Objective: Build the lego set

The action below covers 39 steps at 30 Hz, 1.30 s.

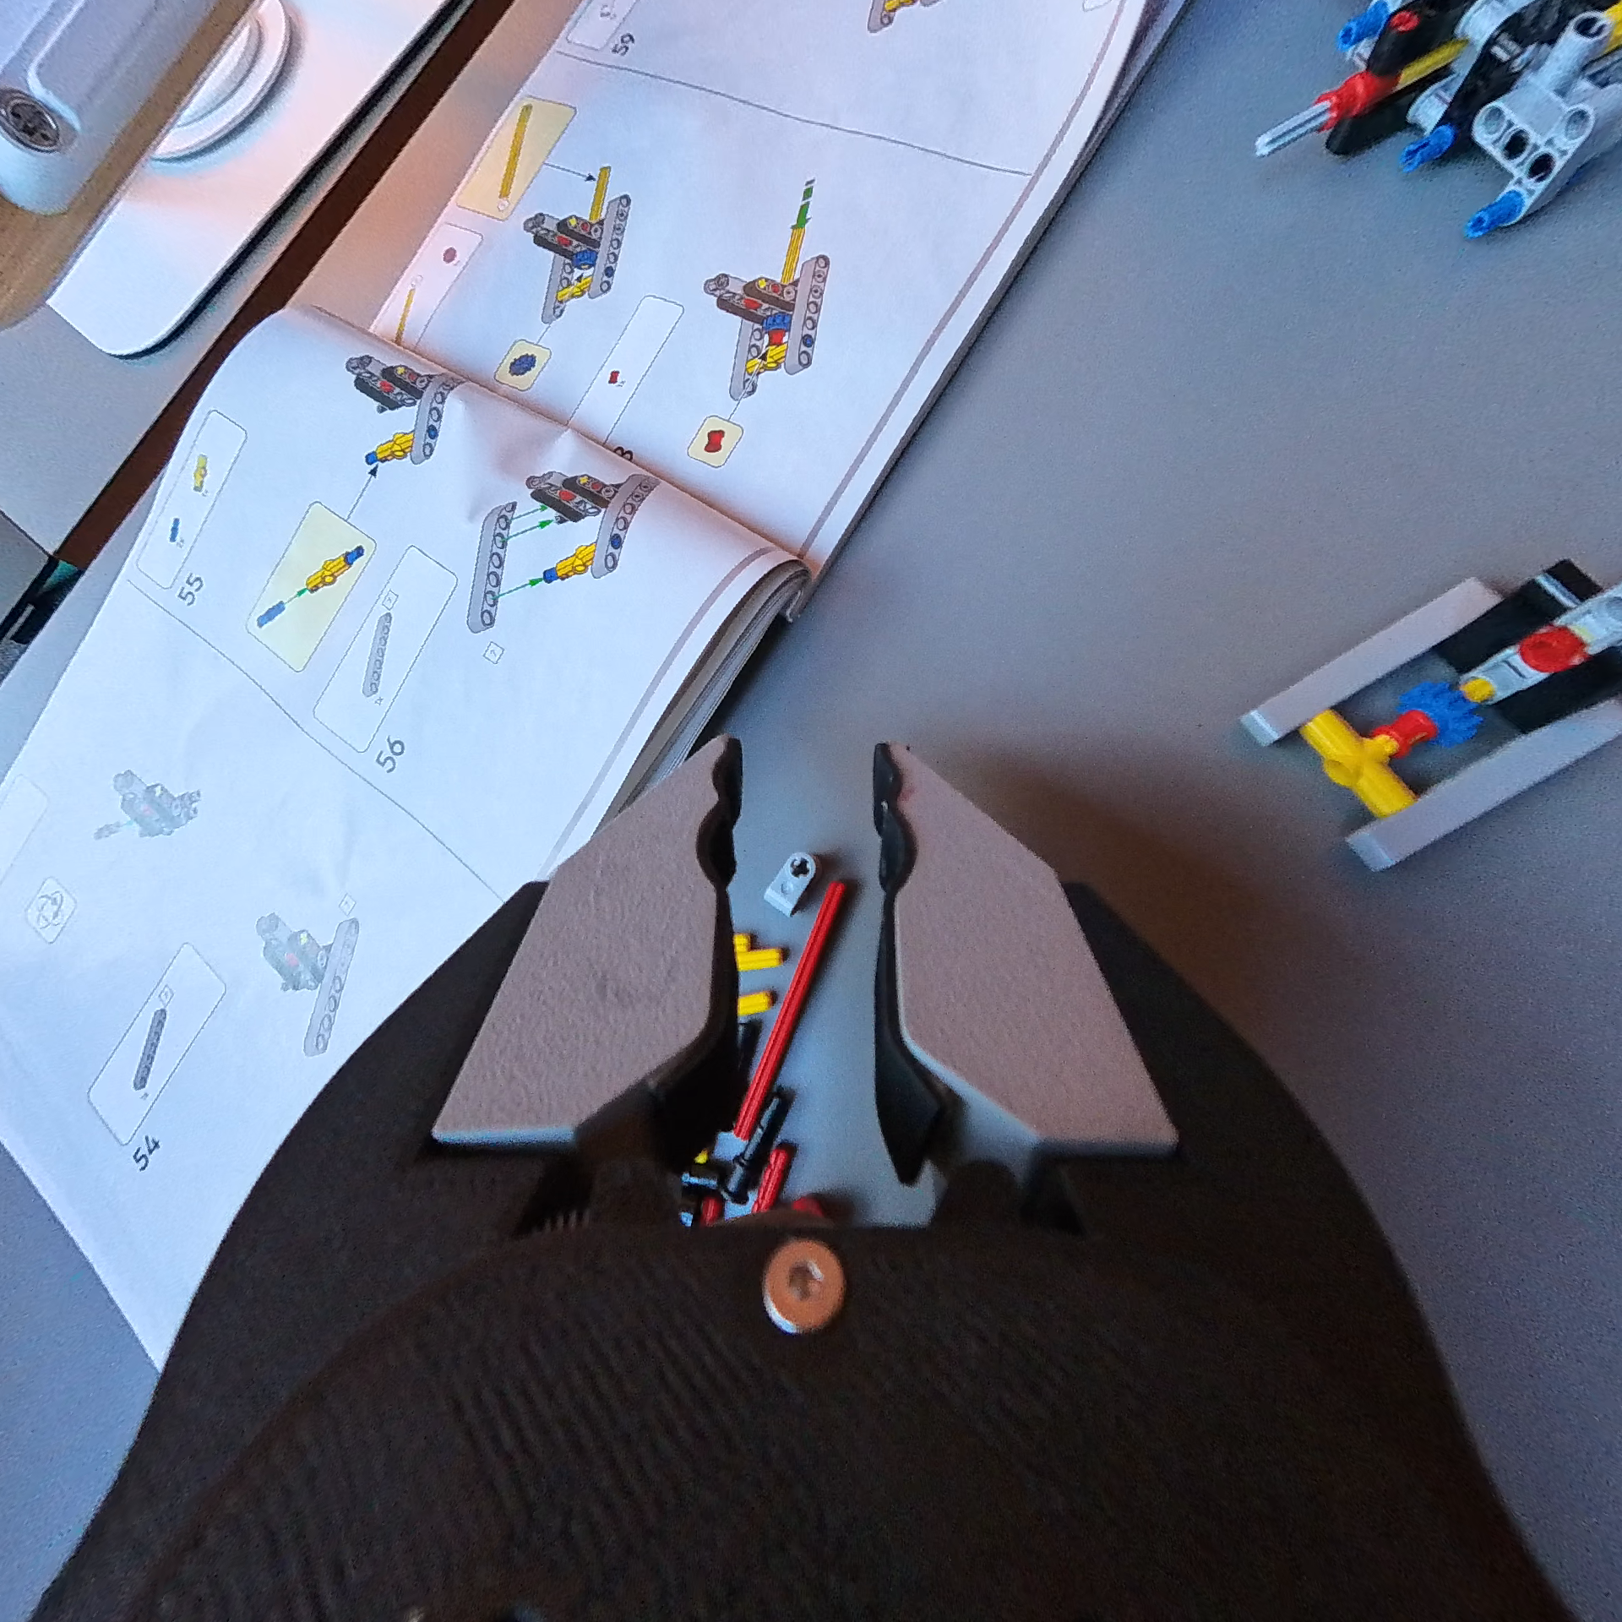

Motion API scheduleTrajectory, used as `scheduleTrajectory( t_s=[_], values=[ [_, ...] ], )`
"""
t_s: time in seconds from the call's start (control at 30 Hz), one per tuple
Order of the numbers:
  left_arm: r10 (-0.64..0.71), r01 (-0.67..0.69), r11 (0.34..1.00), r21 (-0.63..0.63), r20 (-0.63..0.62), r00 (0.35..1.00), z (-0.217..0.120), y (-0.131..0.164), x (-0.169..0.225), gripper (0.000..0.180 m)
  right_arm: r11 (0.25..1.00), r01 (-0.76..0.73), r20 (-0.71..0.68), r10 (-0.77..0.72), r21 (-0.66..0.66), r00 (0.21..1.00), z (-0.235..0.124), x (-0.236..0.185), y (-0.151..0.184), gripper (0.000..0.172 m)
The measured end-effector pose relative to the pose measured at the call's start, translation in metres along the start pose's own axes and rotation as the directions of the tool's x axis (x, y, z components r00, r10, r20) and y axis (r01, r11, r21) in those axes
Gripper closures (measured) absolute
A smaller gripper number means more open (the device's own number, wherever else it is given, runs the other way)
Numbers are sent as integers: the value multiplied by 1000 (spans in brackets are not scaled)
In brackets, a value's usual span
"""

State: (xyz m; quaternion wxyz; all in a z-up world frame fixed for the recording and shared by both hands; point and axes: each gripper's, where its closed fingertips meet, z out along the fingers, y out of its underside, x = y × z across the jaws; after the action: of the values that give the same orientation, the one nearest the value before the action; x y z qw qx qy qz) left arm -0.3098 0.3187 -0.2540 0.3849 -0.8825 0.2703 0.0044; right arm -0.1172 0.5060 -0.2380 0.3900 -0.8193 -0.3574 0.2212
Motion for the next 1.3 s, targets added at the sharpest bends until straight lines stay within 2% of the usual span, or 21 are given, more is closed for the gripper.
scheduleTrajectory(
  t_s=[0.2,0.5,0.57,0.7,0.77,0.83,0.9,0.97,1.1,1.3],
  values=[
    [1,-1,1000,-3,1,1000,1,0,0,153,999,1,-2,-1,-33,1000,2,0,5,130],
    [34,-34,999,-1,40,999,-1,-3,-4,153,996,16,28,-13,-82,1000,5,-5,12,130],
    [42,-45,998,46,49,998,-4,-15,-5,152,997,9,46,-6,-72,999,4,-6,11,132],
    [97,-95,987,129,-16,995,-8,-72,12,143,995,-82,179,90,-52,980,1,-19,7,159],
    [180,-173,977,125,-45,983,2,-102,26,128,989,-148,249,151,-29,957,-2,-25,1,165],
    [251,-247,967,63,-65,966,25,-121,37,121,974,-225,341,215,-10,915,-9,-33,-8,170],
    [307,-307,952,16,-110,945,53,-133,53,120,954,-298,423,269,4,865,-17,-38,-17,172],
    [341,-345,939,-9,-118,932,78,-142,60,129,936,-352,479,304,12,824,-22,-40,-23,172],
    [318,-322,946,-34,-88,944,110,-152,53,132,931,-365,500,310,13,809,-24,-41,-25,172],
    [269,-274,962,-21,-138,953,114,-157,53,132,929,-369,512,310,15,801,-26,-42,-27,172]
  ],
)
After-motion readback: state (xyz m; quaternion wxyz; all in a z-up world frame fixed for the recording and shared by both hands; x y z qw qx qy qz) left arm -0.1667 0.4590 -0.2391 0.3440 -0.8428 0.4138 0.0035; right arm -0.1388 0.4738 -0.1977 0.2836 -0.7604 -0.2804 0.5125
